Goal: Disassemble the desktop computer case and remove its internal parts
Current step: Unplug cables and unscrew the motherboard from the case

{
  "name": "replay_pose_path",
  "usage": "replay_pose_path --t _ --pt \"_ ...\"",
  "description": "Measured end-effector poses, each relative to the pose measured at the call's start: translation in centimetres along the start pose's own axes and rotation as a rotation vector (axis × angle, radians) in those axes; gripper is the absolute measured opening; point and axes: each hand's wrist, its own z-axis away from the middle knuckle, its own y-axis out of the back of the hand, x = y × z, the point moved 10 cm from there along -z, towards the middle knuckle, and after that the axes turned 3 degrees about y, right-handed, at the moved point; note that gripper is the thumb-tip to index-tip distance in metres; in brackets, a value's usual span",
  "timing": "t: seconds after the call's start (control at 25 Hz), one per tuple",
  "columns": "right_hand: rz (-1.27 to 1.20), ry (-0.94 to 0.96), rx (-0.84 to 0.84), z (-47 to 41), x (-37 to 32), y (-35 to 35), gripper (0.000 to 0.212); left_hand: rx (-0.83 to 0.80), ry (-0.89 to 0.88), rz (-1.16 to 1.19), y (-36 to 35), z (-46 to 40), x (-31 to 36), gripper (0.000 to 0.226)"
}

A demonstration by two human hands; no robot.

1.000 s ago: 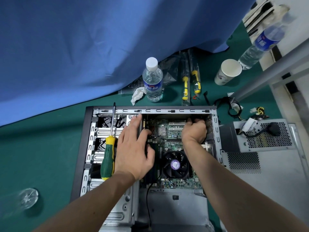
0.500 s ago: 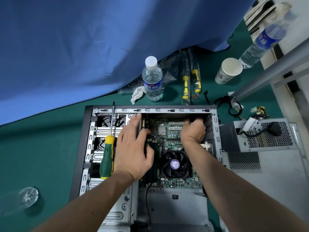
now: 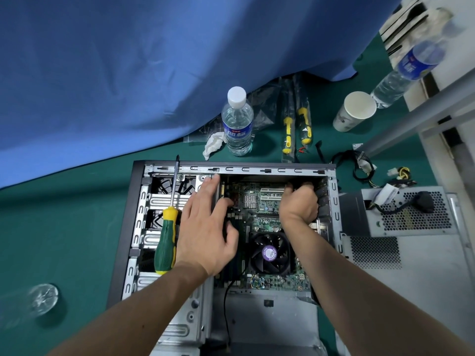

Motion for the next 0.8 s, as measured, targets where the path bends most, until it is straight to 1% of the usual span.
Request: replay_pose_path --t 0.08,0.32,0.6,0.8 --pt "-0.024 -0.023 0.012 -0.1 0.3 0.0 0.028 0.000 0.000 -0.002 0.0 0.0 -0.1 0.040" --pt "-0.035 -0.002 0.015 -0.2 0.2 -0.4 0.026 0.008 -0.002 0.002 0.1 0.0 0.0 0.040" --pt "0.084 0.124 0.026 -0.3 -1.0 -0.2 0.022 -0.001 0.006 0.003 0.1 0.1 -0.1 0.041" --pt "0.051 0.123 0.031 -0.2 -0.7 -0.4 0.019 -0.002 0.004 0.008 0.1 0.1 0.0 0.040"
